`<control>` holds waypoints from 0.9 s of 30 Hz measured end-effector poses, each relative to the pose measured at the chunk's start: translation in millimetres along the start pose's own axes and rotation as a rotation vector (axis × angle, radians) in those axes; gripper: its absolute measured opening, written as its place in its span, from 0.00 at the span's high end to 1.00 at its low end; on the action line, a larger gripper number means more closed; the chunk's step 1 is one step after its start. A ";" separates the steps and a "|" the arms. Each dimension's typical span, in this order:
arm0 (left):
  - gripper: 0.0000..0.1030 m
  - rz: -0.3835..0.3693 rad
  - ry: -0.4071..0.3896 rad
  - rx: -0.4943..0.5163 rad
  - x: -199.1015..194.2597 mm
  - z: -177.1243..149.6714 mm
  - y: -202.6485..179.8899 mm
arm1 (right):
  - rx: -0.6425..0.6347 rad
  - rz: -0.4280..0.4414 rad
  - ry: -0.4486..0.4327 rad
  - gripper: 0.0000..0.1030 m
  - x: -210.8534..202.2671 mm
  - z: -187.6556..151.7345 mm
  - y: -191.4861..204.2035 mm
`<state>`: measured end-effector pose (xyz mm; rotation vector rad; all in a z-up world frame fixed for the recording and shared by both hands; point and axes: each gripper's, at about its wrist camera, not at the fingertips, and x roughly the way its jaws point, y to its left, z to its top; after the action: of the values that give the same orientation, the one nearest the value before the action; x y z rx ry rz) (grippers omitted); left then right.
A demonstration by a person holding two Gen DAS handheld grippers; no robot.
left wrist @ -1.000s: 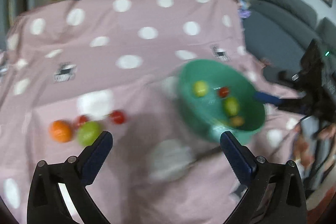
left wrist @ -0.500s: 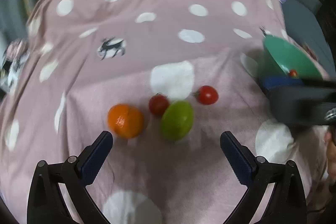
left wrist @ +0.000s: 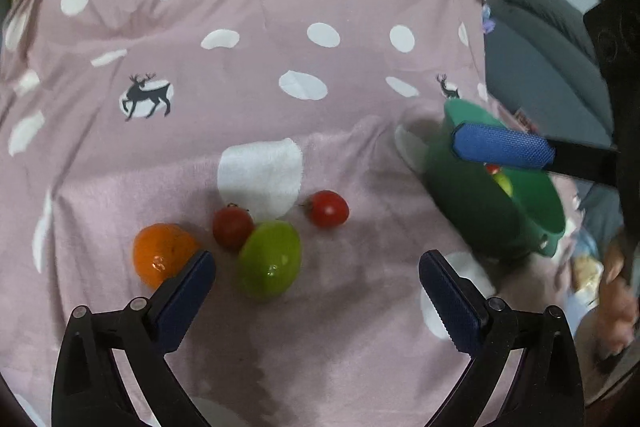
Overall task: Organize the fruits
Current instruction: 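Move the right gripper to the large green fruit beside the tangerine, then close the right gripper on the large green fruit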
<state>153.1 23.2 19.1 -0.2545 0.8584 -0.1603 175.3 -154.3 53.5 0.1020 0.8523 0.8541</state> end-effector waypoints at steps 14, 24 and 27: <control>0.18 0.078 0.026 -0.062 60.3 -27.0 7.3 | 0.158 -0.031 0.180 0.22 75.6 -5.8 -33.9; 0.20 0.048 0.088 -0.106 115.7 -30.0 9.7 | 0.209 -0.042 0.230 0.41 102.7 -12.3 -56.7; 0.31 0.104 0.087 -0.076 125.3 -27.7 3.8 | 0.210 -0.033 0.241 0.52 105.4 -14.2 -57.1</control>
<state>212.8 -7.7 -90.3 -0.2743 0.9632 -0.0420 238.4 -122.5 -44.3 0.1708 1.1666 0.7531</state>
